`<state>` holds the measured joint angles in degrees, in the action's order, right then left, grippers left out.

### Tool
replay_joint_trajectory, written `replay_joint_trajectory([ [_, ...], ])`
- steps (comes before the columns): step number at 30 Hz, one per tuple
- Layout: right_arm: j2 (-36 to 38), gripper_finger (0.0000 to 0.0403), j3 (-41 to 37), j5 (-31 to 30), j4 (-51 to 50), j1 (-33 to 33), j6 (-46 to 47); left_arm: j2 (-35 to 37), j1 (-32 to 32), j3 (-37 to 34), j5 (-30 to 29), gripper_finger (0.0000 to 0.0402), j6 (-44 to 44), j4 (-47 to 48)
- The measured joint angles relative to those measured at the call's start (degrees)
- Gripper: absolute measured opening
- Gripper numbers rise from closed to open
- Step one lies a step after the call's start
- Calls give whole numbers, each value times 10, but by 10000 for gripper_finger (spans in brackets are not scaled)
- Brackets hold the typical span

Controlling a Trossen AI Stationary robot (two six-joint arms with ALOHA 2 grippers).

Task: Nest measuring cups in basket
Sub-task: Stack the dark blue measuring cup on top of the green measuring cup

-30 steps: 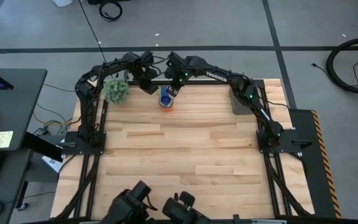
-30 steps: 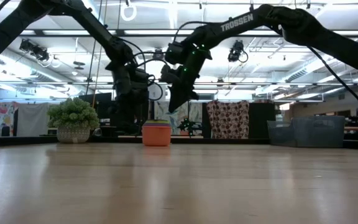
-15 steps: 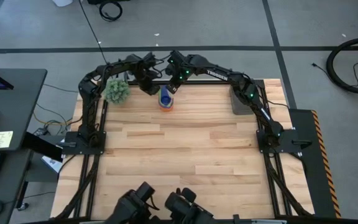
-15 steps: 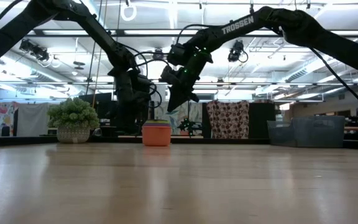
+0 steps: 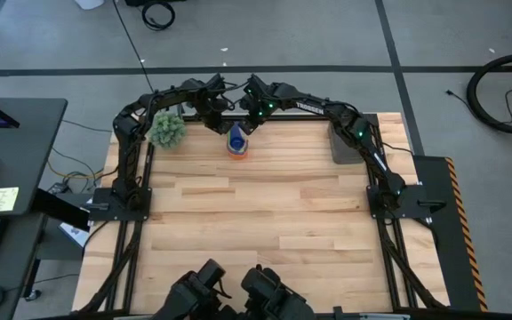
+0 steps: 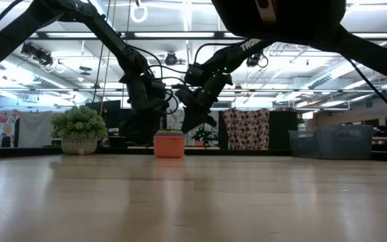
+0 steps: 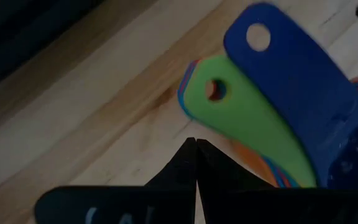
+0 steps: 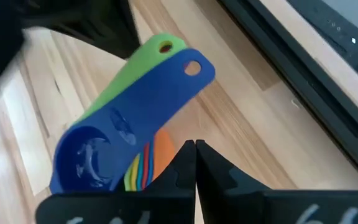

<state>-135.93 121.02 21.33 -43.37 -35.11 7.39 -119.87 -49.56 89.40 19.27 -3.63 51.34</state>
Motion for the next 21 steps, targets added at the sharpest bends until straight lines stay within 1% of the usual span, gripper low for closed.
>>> replay_joint_trajectory([
  [7,0,5,0,2,14,0,-10,-10,1,0,19,7,-2,-6],
  [15,0,5,0,28,39,0,-11,-21,6,0,26,7,-3,-22],
  [21,0,5,-8,28,52,1,-10,-22,11,0,46,7,-3,-61],
])
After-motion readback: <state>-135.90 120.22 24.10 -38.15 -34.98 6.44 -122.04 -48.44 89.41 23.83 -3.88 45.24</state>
